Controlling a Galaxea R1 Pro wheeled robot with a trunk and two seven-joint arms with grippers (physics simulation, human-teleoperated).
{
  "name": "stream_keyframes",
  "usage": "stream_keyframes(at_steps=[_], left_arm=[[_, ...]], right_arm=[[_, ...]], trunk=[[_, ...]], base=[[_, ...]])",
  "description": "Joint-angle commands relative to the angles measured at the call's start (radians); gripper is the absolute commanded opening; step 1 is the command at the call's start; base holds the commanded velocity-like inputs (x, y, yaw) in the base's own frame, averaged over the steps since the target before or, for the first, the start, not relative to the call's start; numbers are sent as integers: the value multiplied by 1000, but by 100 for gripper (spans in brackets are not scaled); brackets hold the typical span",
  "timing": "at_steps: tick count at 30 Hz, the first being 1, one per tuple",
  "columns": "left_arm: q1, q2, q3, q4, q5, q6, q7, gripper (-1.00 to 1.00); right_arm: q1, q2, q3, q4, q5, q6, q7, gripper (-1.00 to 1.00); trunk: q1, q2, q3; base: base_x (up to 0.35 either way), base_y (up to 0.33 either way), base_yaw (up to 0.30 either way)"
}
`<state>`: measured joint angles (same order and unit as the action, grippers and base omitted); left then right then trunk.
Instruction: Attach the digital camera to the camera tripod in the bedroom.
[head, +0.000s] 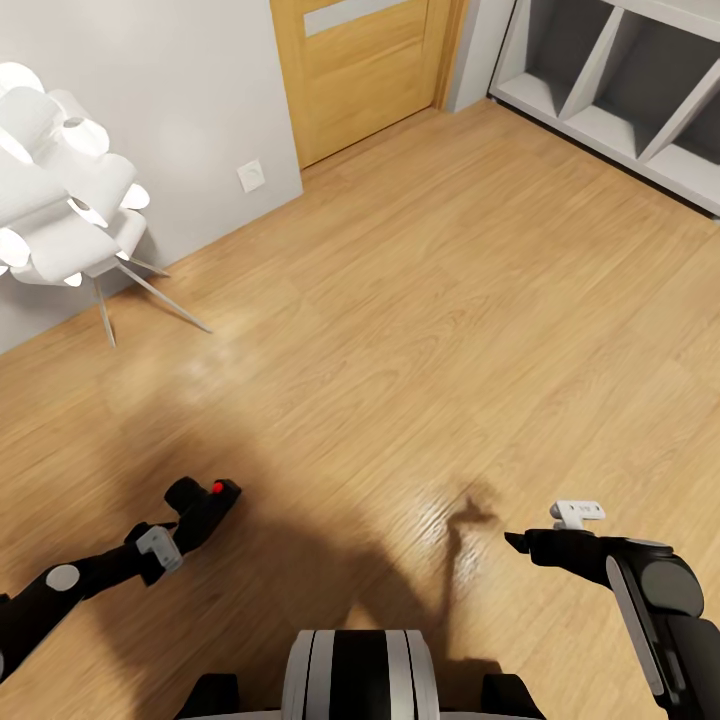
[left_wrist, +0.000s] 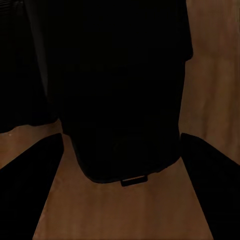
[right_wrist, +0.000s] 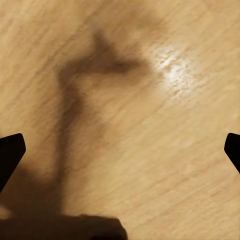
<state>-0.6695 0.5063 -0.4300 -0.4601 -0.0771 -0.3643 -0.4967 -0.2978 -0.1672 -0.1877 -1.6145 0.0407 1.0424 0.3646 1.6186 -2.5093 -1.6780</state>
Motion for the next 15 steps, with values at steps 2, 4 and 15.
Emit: stream_keyframes(at_steps=[2, 4, 15], left_arm=[[1, 1, 1, -17, -7, -6, 3, -100], [1, 0, 7, -29, -5, -6, 5, -100], [67, -135, 219, -228, 153, 0, 169, -100]], right_arm=[[0, 0, 0, -1, 4, 0, 6, 100], [1, 0, 0, -1, 4, -2, 6, 100], [-5, -2, -5, -1, 4, -8, 8, 100]], trunk=[[0, 0, -1], [0, 0, -1], [0, 0, -1]], base=[[0, 0, 0], [0, 0, 0], [0, 0, 0]])
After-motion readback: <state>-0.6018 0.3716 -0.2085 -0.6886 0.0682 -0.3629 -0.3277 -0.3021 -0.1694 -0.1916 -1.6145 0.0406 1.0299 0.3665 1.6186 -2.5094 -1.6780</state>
